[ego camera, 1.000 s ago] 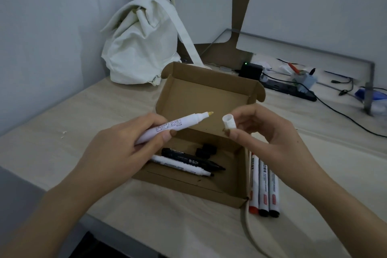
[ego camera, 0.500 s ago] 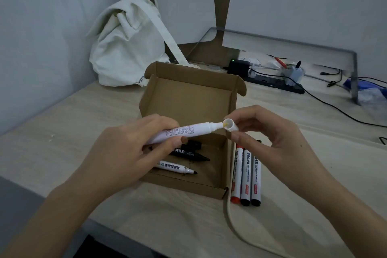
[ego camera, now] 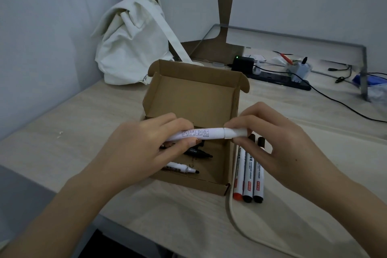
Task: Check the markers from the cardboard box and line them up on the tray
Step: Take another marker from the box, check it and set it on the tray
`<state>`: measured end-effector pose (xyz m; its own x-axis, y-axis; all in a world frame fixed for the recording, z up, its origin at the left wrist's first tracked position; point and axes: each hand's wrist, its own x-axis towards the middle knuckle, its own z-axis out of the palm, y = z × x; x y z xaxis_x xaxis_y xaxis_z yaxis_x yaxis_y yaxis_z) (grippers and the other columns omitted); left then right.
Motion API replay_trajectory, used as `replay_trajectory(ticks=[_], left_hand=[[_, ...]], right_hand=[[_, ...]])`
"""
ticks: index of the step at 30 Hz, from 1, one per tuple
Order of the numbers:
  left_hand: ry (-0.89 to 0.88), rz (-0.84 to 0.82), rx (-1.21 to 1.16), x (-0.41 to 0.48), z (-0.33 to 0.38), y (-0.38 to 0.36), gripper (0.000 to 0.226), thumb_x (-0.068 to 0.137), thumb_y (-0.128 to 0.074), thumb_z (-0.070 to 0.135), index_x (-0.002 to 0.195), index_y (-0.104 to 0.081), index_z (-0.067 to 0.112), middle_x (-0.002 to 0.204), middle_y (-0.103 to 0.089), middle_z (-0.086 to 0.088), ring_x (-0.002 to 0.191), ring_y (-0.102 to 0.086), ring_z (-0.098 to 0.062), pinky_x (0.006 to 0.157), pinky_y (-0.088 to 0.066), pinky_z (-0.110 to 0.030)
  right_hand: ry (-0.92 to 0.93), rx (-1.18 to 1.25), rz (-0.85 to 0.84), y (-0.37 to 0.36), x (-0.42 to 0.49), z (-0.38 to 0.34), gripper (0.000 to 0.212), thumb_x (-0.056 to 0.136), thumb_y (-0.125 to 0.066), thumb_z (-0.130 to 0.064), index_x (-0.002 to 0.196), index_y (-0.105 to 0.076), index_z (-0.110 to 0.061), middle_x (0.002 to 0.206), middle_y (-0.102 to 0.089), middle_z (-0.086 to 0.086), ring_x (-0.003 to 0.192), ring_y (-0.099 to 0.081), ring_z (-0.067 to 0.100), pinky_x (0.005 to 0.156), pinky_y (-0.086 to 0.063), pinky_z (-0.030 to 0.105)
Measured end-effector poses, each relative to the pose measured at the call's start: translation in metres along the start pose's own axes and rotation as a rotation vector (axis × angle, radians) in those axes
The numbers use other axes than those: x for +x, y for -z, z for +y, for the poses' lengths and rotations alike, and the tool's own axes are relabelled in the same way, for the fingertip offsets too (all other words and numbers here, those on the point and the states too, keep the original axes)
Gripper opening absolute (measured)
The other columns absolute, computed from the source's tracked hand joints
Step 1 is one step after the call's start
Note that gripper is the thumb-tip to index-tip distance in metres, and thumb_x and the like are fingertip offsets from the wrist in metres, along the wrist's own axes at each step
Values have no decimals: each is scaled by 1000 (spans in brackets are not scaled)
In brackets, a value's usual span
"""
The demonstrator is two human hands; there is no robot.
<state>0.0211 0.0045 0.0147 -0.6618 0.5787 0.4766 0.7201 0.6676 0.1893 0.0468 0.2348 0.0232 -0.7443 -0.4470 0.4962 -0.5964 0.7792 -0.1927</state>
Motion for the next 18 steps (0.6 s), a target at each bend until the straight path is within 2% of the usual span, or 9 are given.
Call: replay_trajectory(ticks=[2, 5, 8, 11, 14, 16, 18], left_hand=[[-3, -8, -9, 1, 2, 0, 33, 88, -38, 44, 96, -64, 24, 75, -63, 15, 47, -46, -2, 41, -39, -20], [-25, -36, -2, 2, 4, 2, 37, 90, -34, 43, 95, -64, 23, 77, -66, 14, 49, -49, -2, 42, -38, -20], [-91, -59, 65, 3, 7, 5, 36, 90, -33, 41, 92, -64, 23, 73, -65, 14, 50, -43, 1, 38, -25, -11], [-178, -34, 105, 4, 11, 7, 35, 92, -33, 40, 89, -64, 22, 67, -61, 12, 58, -28, 0, 45, -26, -18], [-207, -50, 127, 6, 19, 5, 36, 92, -34, 38, 87, -65, 20, 65, -60, 10, 56, -25, 1, 42, -14, -16], [-208, -92, 101, 4, 24, 1, 36, 92, -34, 37, 86, -64, 19, 65, -62, 10, 50, -28, 2, 43, -7, -7], [-173, -129, 63, 4, 26, -2, 40, 93, -28, 39, 86, -63, 21, 63, -62, 12, 46, -31, 3, 43, -8, -3]], right_hand=[[-9, 63, -26, -1, 0, 1, 29, 85, -45, -29, 103, -64, -16, 88, -52, -10, 72, -45, 2, 69, -43, 13], [-72, 180, -128, 3, 0, 4, 29, 87, -41, -35, 106, -61, -25, 76, -49, -23, 70, -50, 2, 65, -43, 13], [-94, 217, -207, 6, -6, 4, 28, 88, -38, -40, 103, -59, -30, 66, -52, -17, 64, -52, 8, 55, -42, 14], [-182, 359, -297, 12, -10, 4, 32, 83, -34, -50, 96, -61, -38, 69, -56, -3, 59, -50, 16, 49, -38, 19], [-249, 481, -344, 15, -13, 7, 36, 80, -34, -58, 93, -61, -37, 66, -51, -7, 55, -44, 12, 49, -37, 27], [-246, 474, -371, 16, -16, 7, 40, 80, -33, -62, 88, -59, -33, 64, -48, -8, 54, -42, 9, 51, -38, 31], [-246, 474, -371, 16, -19, 8, 39, 81, -33, -60, 86, -59, -31, 62, -48, -11, 54, -41, 7, 49, -36, 27]])
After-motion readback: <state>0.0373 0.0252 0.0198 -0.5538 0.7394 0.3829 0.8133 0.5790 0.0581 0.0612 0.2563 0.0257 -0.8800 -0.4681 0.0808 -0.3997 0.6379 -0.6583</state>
